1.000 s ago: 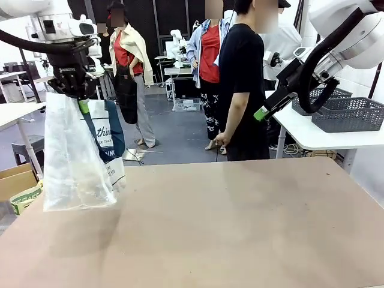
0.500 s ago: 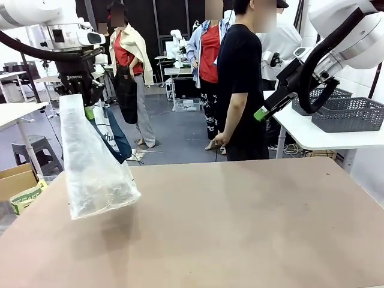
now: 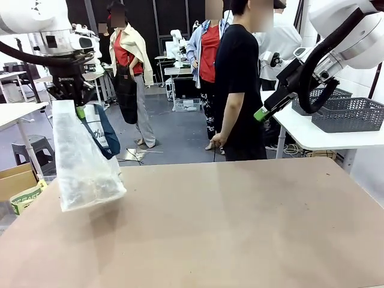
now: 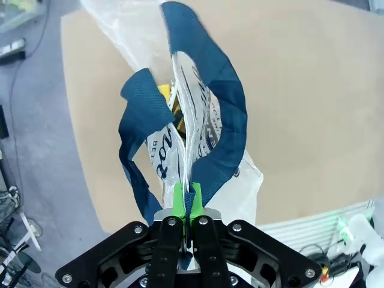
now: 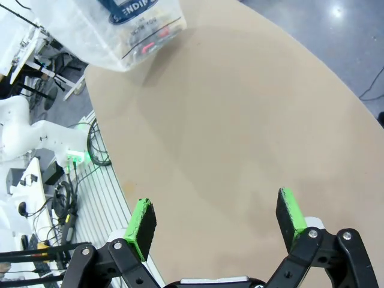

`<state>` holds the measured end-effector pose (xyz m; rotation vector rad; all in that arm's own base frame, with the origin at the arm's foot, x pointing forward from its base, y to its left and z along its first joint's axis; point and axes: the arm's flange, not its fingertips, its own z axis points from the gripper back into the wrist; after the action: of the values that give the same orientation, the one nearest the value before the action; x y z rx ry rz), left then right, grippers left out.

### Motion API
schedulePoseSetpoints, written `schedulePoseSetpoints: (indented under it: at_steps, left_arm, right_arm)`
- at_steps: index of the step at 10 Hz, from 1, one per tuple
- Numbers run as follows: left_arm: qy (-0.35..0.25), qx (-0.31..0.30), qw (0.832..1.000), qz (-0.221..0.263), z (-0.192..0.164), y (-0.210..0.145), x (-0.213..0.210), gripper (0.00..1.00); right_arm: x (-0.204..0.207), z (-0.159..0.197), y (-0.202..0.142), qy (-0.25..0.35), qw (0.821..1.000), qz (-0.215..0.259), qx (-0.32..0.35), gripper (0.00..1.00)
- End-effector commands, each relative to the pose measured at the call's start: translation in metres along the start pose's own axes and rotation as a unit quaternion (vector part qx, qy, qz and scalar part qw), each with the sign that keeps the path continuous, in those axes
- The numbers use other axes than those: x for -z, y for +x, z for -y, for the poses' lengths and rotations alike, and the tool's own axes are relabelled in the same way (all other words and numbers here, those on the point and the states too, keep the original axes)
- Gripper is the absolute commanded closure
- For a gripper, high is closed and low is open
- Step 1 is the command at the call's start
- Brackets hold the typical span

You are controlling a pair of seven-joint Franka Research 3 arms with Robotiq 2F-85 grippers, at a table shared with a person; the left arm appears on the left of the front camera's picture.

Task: Transfer purchased items from the store into the shopping bag.
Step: Move the Reusable shopping bag to the right side of the table.

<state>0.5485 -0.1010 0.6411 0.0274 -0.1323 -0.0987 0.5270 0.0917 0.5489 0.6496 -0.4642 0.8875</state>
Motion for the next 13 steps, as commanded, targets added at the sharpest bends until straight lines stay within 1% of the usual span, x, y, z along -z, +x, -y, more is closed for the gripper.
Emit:
schedulePoseSetpoints:
  at_steps: [1,3,4,6,7,9,10,13]
  left_arm:
    - [0.008,-0.003,0.999,0.042,-0.034,0.005,0.0,1.0]
    - [0.01,-0.014,0.999,0.042,-0.076,0.012,0.009,1.0]
    - [0.026,-0.02,0.998,0.048,-0.094,0.012,0.014,1.0]
    - [0.041,-0.011,0.997,0.064,-0.127,0.004,0.029,1.0]
    - [0.049,-0.008,0.997,0.061,-0.138,-0.005,0.034,1.0]
    - [0.062,0.012,0.996,0.056,-0.15,-0.02,0.048,1.0]
    - [0.058,0.022,0.997,0.052,-0.151,-0.024,0.057,1.0]
    - [0.044,0.06,0.994,0.074,-0.144,-0.03,0.066,1.0]
  right_arm:
    - [0.0,0.0,0.001,0.004,1.0,-0.002,-0.003,0.0]
    - [0.0,0.0,0.001,0.004,1.0,-0.002,-0.003,0.0]
    - [0.0,0.0,0.001,0.004,1.0,-0.002,-0.003,0.0]
    - [0.0,0.0,0.001,0.004,1.0,-0.002,-0.003,0.0]
    - [0.0,0.0,0.001,0.004,1.0,-0.002,-0.003,0.0]
    - [0.0,0.0,0.001,0.004,1.0,-0.002,-0.003,0.0]
    - [0.0,0.0,0.001,0.004,1.0,-0.002,-0.003,0.0]
    - [0.0,0.0,0.001,0.004,1.0,-0.002,-0.003,0.0]
